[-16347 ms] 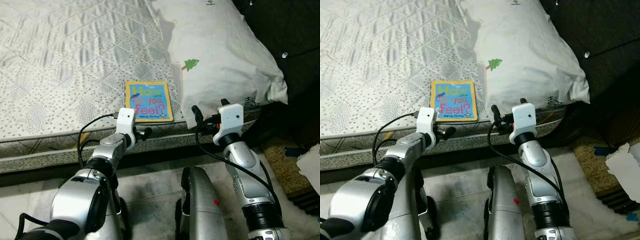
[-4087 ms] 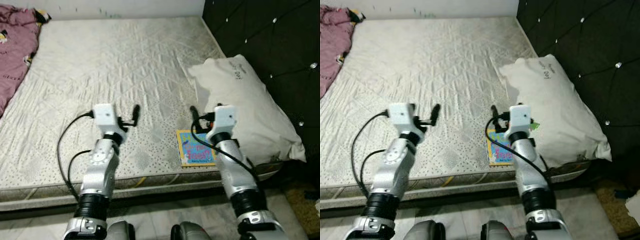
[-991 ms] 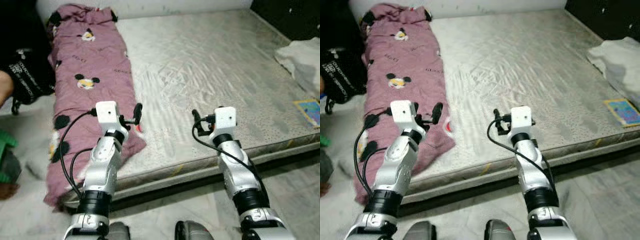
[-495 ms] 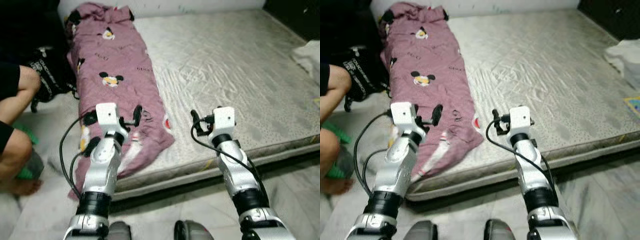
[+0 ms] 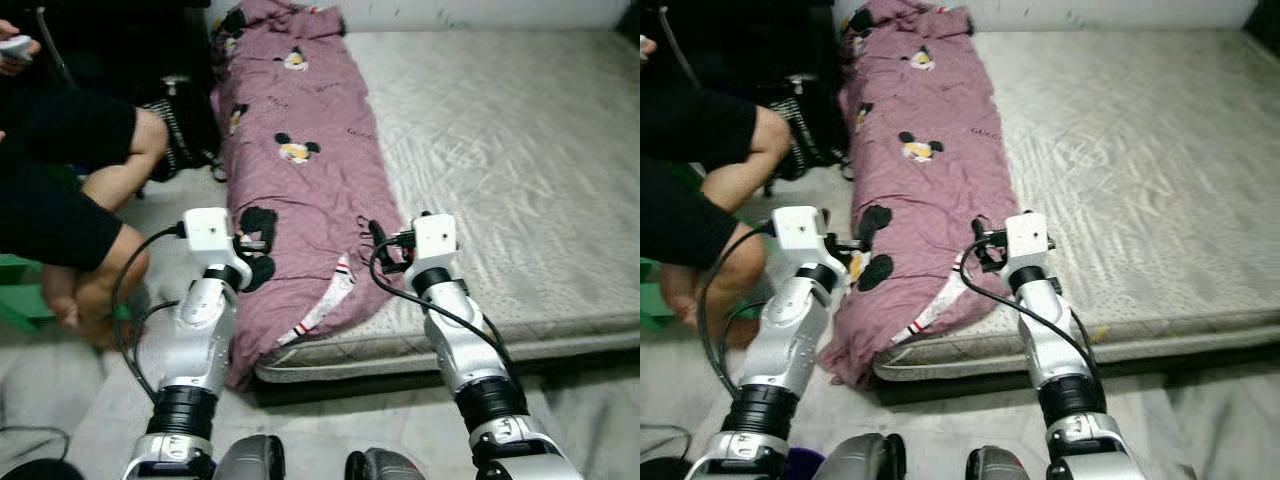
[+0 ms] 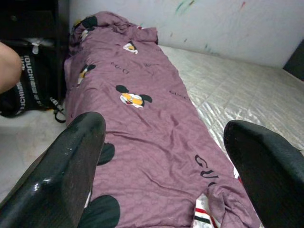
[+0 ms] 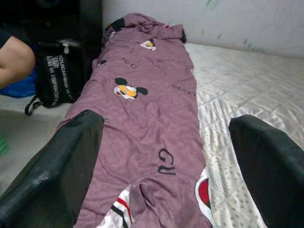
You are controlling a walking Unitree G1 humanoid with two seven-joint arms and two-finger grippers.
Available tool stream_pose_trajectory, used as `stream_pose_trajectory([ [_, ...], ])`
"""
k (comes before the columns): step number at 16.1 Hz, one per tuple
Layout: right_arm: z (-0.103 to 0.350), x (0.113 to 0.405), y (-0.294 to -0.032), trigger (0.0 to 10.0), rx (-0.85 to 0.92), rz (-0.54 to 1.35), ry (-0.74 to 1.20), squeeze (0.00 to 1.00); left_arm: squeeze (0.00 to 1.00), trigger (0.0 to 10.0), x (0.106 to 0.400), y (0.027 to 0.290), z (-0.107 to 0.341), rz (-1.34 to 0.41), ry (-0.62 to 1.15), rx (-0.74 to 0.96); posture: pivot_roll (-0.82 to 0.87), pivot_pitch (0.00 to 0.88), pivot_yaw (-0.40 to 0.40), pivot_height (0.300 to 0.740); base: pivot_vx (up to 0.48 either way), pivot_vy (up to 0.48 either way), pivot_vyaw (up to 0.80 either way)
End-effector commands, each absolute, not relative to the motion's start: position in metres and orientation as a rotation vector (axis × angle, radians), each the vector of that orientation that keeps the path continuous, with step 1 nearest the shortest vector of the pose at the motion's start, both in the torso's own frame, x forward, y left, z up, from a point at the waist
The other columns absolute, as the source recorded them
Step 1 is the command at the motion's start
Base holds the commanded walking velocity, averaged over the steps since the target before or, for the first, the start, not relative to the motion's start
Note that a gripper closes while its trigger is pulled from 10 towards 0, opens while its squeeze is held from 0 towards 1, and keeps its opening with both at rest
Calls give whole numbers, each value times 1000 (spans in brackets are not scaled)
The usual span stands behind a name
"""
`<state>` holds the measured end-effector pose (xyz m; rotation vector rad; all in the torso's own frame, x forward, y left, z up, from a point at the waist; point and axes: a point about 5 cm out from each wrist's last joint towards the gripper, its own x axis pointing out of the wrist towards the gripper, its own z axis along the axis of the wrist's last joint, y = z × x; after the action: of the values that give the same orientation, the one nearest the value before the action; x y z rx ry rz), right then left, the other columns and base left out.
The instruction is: Clean up the room
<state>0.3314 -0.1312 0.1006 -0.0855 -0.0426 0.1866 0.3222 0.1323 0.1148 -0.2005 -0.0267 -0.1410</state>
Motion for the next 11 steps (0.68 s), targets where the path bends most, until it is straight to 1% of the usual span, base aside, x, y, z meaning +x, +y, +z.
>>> stream_pose_trajectory([
  [1, 101, 331, -135, 10000, -91, 184, -41, 0, 0, 10000, 323, 130, 115, -150, -23, -192, -32, 114, -15, 740, 0, 0, 0],
  [3, 101, 331, -134, 10000, -100, 196, -49, 0, 0, 10000, 323, 130, 115, -151, -23, -190, -30, 109, -15, 740, 0, 0, 0],
  [7, 102, 331, -133, 10000, -98, 200, -55, 0, 0, 10000, 323, 131, 115, -152, -21, -189, -28, 109, -15, 740, 0, 0, 508],
  [11, 100, 331, -133, 10000, -93, 192, -44, 0, 0, 10000, 322, 130, 116, -171, -30, -196, -26, 108, -12, 740, 0, 0, 0],
])
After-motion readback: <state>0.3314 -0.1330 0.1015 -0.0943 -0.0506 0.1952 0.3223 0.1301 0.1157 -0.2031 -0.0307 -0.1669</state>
